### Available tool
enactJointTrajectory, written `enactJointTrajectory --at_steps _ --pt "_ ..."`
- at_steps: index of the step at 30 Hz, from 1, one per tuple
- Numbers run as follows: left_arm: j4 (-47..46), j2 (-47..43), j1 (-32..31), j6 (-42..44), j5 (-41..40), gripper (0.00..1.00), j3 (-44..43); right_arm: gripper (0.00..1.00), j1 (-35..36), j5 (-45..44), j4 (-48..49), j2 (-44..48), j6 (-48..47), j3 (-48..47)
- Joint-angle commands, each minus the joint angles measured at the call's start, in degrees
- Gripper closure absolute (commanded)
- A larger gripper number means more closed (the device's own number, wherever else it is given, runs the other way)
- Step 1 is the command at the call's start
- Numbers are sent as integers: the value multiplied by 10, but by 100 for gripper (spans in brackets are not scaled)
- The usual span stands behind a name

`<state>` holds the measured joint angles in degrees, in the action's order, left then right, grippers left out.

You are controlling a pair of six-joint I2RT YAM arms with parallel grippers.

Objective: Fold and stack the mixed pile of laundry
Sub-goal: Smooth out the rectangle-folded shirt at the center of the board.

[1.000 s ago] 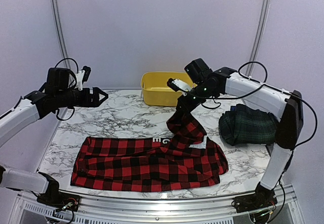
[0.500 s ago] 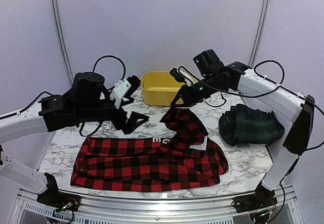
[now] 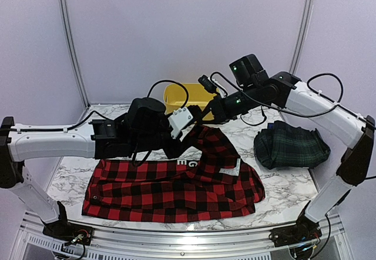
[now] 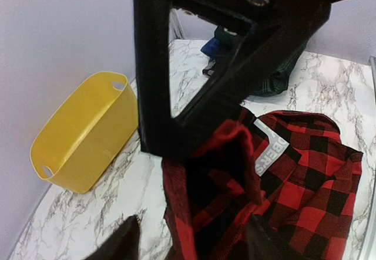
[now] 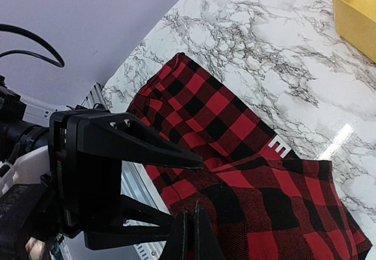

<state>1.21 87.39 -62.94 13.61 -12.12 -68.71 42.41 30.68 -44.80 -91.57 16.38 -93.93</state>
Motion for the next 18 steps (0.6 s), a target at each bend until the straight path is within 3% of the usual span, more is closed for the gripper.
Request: enactJointTrajectory --at_steps 1,5,6,9,14,16,18 --pt "-30 27 0 31 25 53 -52 100 7 22 20 25 11 2" --pt "21 46 0 34 35 96 -80 100 7 33 35 41 17 2" --pt "25 44 0 32 36 100 -81 100 7 37 38 45 19 2" --pt "35 15 -2 20 51 100 -82 99 0 41 39 57 11 -5" --pt "112 -32 -20 14 78 100 -120 47 -71 19 48 100 -2 -1" --pt "138 -46 -33 7 96 100 -142 39 -112 13 60 118 -10 10" --pt "162 -55 -56 1 112 100 -163 38 -136 5 66 126 -21 21"
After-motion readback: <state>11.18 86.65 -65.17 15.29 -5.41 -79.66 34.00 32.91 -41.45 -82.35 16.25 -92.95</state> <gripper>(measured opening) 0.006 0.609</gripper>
